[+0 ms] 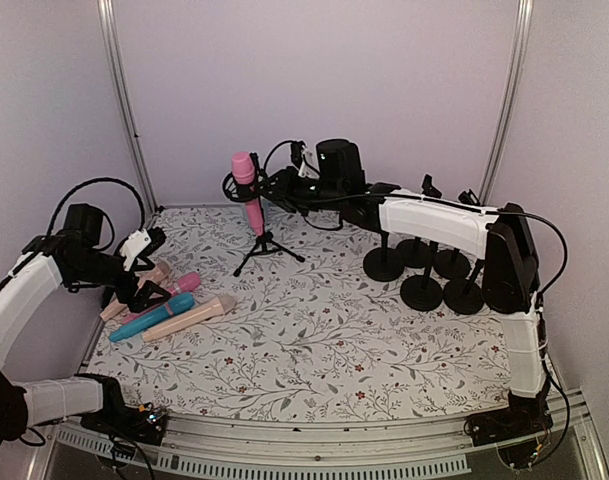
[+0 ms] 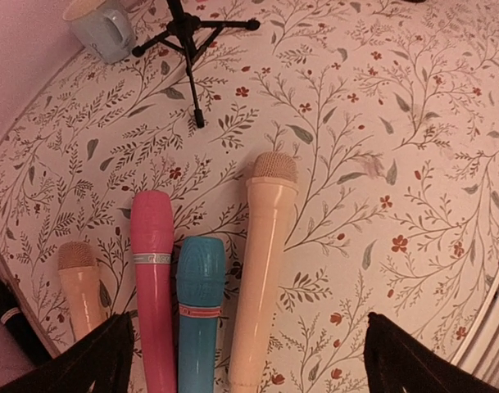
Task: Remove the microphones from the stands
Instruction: Move the microphone stand with the microphone to the center of the board.
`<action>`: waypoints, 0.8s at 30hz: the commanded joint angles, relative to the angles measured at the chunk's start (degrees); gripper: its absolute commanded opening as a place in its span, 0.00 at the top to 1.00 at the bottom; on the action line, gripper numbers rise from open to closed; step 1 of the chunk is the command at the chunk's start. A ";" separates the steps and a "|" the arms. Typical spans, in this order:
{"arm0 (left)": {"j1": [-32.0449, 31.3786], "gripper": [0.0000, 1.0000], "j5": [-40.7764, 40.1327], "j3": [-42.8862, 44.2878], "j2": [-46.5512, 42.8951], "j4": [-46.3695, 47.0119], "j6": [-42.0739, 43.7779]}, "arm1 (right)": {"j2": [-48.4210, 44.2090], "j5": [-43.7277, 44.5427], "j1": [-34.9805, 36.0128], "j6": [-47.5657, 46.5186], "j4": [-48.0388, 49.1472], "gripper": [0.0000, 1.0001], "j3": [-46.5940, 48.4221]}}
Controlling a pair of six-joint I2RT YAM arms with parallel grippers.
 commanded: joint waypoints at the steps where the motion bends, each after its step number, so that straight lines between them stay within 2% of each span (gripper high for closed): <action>1: 0.57 0.01 0.15 -1.12 -1.24 -0.22 0.55 | -7.55 -0.51 -0.23 4.38 6.53 0.85 -5.14; 12: 0.57 0.01 0.69 -1.22 -1.46 -0.11 0.29 | -19.80 -2.72 -0.92 9.32 11.54 0.95 -21.11; 24: 0.41 0.01 2.62 -0.19 -0.29 0.44 -1.41 | -30.80 -6.17 -1.18 26.77 29.63 1.00 -46.78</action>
